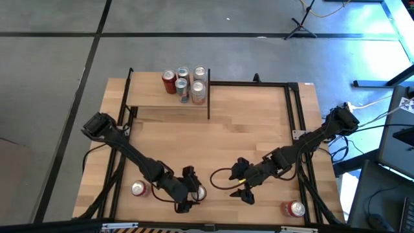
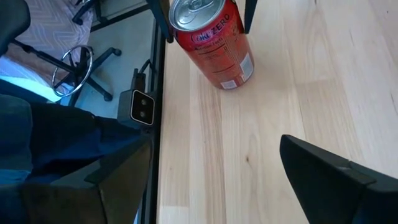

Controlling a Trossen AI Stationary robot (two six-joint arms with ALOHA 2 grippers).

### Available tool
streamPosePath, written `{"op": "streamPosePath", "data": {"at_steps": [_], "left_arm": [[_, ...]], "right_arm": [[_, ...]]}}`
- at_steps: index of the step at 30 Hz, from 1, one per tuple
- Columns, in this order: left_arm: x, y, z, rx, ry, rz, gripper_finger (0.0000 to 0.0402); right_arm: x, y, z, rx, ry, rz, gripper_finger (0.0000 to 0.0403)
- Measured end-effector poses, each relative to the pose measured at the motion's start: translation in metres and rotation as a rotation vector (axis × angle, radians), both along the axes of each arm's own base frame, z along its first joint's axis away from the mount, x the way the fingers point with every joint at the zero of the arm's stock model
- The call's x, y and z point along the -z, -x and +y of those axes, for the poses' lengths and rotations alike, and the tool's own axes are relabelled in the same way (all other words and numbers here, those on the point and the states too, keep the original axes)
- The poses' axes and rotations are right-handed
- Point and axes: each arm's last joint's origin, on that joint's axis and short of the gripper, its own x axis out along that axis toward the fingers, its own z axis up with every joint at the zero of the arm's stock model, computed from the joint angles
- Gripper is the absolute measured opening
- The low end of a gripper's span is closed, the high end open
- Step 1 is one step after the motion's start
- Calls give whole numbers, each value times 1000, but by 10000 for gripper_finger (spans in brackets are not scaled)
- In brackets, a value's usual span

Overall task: Place canned beverage on shelf
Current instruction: Put the red soda can on the shelf aligned with the other red soda can

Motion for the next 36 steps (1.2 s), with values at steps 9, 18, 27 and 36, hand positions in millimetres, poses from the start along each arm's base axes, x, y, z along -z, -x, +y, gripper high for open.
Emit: {"op": "streamPosePath", "data": {"at_steps": [9,18,27,36], "left_arm": [[-3,0,1,-56,23,-15,314],[-28,9,7,-46,79,-21,271],[-91,42,49,-109,87,-41,277],[-143,91,112,-241,34,-73,277]], "right_arm": [[0,0,0,2,4,5,340],[0,0,0,23,-22,16,340],[-7,-2,-9,35,-30,-8,340],[-24,-15,-56,72,-29,-77,340]]}}
